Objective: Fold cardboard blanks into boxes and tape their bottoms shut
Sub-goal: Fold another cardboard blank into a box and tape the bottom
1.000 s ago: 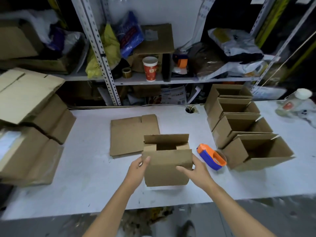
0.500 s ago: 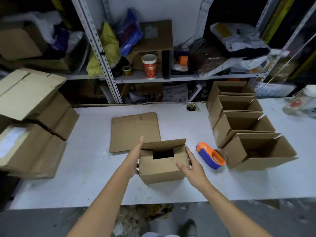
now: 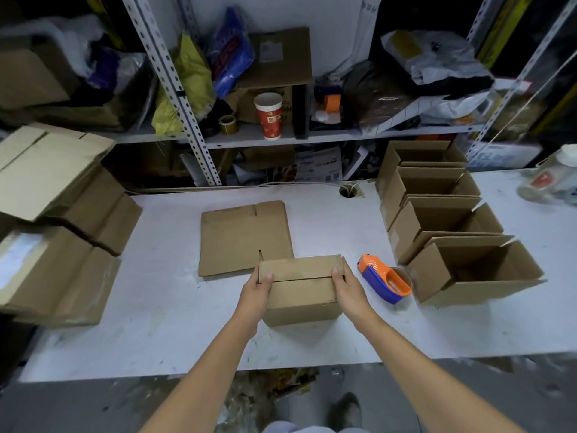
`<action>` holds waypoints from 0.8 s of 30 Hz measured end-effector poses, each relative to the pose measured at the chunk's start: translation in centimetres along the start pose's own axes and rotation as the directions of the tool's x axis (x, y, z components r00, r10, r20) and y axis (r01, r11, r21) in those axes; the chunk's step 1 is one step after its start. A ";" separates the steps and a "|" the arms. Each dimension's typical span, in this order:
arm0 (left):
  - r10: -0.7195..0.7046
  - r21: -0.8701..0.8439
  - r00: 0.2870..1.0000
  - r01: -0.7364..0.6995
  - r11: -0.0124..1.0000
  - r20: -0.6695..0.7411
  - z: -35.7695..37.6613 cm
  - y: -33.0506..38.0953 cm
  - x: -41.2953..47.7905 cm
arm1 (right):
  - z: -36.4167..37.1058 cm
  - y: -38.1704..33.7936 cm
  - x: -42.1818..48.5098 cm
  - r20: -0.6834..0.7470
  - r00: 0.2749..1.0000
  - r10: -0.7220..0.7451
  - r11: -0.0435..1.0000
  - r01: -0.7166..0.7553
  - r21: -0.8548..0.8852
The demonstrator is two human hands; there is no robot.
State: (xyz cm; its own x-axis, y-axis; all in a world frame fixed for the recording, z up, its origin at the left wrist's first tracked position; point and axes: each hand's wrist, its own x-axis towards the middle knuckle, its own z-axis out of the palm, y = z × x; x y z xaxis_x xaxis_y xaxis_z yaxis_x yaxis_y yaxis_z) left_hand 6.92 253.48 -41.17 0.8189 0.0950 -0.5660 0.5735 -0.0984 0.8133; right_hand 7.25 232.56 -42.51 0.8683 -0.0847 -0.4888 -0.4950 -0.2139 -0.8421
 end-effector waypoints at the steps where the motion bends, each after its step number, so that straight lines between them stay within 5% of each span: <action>1: -0.001 0.006 1.000 0.001 1.000 0.006 0.4 -0.1 0.0 | -0.2 0.1 -0.1 -0.011 1.000 -0.006 1.000 0.006 0.013; 11: -0.002 0.088 1.000 0.000 0.996 0.016 1.1 -0.6 1.5 | -4.1 0.8 1.6 0.060 0.997 0.051 0.992 -0.058 0.110; 14: -0.011 0.115 1.000 0.010 0.993 0.011 1.1 -0.9 1.9 | -7.1 2.4 4.1 -0.115 0.992 -0.057 0.957 0.022 -0.290; 17: -0.011 0.110 1.000 0.009 0.994 0.015 1.4 -1.2 2.2 | -9.0 4.7 7.0 -0.204 0.968 -0.144 0.603 -0.077 -0.794; 19: -0.013 0.110 1.000 0.012 0.994 0.006 1.6 -1.4 2.4 | -9.2 5.6 8.3 -0.204 0.976 -0.071 0.512 -0.140 -0.847; 24: 0.008 0.131 1.000 -0.006 0.991 -0.016 1.9 -1.8 2.4 | -9.0 8.0 9.5 -0.234 0.971 -0.044 0.470 -0.187 -0.863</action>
State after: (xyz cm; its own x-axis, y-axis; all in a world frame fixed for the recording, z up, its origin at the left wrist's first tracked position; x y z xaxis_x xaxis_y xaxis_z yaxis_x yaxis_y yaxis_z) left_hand 7.91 251.99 -44.21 0.8229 0.1098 -0.5575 0.5668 -0.2279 0.7917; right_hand 11.87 221.25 -51.81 0.8726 -0.3009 -0.3847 -0.3662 -0.9243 -0.1077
